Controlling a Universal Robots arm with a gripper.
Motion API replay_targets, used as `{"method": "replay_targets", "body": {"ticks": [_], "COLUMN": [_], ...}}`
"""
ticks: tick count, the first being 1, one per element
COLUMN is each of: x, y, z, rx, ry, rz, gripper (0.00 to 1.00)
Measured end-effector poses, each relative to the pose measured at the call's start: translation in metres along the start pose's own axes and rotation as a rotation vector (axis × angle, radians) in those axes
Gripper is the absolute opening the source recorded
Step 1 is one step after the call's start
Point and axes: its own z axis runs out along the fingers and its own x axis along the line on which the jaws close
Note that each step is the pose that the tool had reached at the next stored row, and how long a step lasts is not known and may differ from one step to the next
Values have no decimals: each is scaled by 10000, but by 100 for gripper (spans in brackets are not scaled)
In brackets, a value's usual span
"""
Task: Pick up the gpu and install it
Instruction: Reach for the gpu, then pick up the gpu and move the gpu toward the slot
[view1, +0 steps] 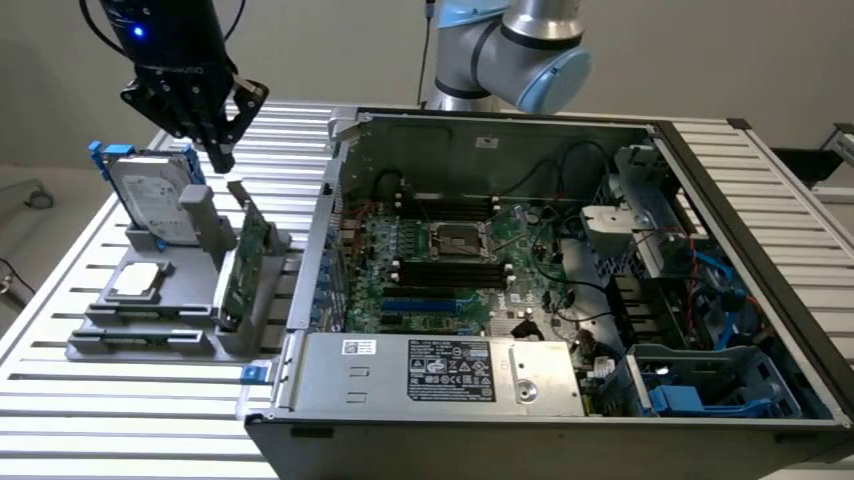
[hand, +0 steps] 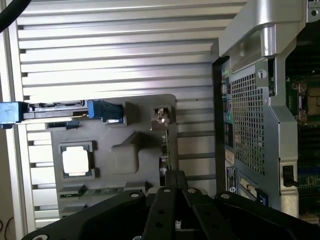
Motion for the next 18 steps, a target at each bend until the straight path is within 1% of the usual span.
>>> {"method": "replay_targets", "body": {"ticks": [13,14,15,16,18], "x": [0,1,1,1,1], "y": [0,0,0,0,-1], "z": [0,0,0,0,1], "rx": [0,1,1,1,1], "ry": [0,0,0,1,1], "rz": [0,0,0,0,-1], "gripper": [11,12,17,17,29]}}
